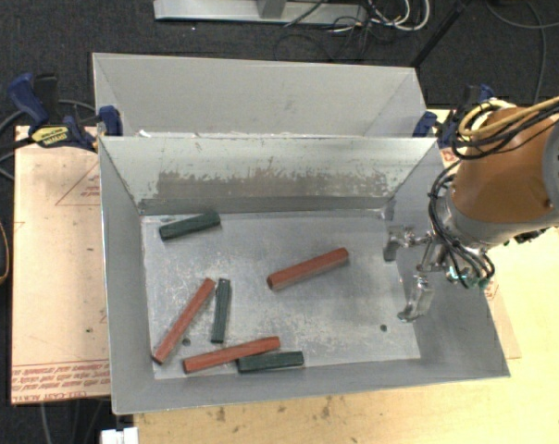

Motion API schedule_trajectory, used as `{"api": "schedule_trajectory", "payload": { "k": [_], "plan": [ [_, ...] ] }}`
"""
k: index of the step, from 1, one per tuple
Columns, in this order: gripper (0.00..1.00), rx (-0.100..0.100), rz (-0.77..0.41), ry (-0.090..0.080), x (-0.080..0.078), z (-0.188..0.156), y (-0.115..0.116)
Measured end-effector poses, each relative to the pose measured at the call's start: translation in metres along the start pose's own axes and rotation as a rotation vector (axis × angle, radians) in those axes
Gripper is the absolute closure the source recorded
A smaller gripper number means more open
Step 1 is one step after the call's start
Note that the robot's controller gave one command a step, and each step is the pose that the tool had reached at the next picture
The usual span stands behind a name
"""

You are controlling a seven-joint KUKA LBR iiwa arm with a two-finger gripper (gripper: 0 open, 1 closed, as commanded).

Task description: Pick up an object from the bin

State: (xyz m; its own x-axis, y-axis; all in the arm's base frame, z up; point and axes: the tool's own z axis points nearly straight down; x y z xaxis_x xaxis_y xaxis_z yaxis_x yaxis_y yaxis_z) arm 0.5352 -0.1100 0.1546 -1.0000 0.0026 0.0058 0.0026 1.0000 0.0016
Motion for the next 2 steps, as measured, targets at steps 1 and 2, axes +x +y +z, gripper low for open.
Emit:
{"api": "schedule_trajectory", "payload": {
  "k": [1, 2],
  "plan": [
    [0.0, -0.001, -0.287, -0.009, -0.106, 0.086, 0.09],
    [0.0, 0.001, -0.363, -0.011, -0.096, 0.053, 0.12]
  ]
}}
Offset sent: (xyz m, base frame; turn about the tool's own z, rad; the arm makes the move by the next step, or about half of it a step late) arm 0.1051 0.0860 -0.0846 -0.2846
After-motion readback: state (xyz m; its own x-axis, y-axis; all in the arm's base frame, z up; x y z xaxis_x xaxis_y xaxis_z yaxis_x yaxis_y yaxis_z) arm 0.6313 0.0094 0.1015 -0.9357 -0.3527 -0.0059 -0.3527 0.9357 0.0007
